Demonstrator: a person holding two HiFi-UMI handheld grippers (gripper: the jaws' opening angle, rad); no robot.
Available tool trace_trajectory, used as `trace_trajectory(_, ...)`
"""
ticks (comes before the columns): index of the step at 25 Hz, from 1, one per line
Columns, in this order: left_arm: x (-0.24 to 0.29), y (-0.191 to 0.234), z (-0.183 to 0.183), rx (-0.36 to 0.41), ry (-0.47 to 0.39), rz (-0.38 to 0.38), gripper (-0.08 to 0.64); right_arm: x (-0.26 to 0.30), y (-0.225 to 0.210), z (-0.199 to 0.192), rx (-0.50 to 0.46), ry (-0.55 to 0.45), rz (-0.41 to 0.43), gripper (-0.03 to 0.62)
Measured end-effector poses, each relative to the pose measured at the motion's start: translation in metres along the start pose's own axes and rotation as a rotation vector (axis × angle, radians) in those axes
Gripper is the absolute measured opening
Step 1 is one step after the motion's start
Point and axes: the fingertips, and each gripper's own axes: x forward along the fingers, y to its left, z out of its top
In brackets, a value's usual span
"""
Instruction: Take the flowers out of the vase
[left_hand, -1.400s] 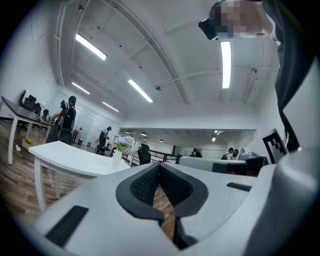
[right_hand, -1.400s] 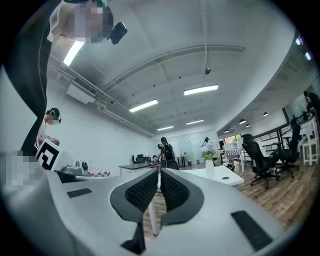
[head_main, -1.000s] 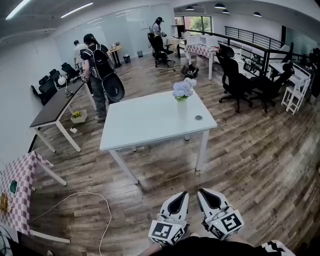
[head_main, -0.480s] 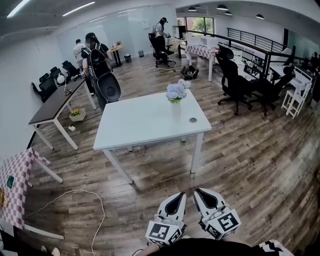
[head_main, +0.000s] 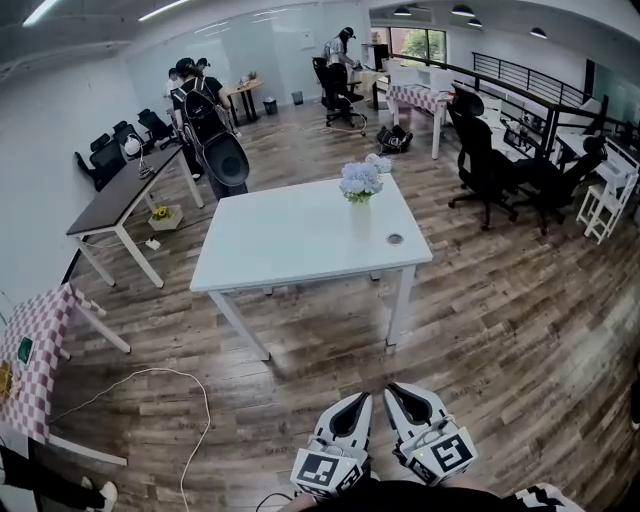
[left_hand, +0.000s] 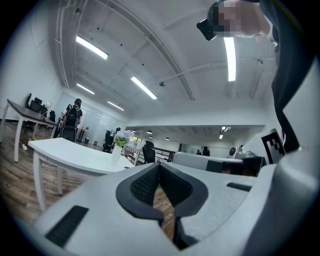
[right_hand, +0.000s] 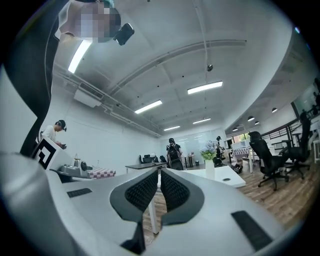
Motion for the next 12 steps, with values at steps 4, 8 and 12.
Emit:
trace_trajectory(4, 0.014, 0.01, 0.002, -0.008, 0.007, -0.007, 0.005, 0.011, -0.013, 0.0, -0.001, 0.006, -0.023, 0.031)
trace_trajectory(8, 0.036, 0.021, 0.005, -0.014, -0.006, -0.03, 0.005, 0.027, -0.029, 0.002, -0.011, -0.008, -0.038, 0.031)
trace_trajectory(12, 0.061, 0.045, 0.01, -0.012, -0.009, -0.054, 0.005, 0.056, -0.049, 0.003, -0.001, -0.027, -0.069, 0.031)
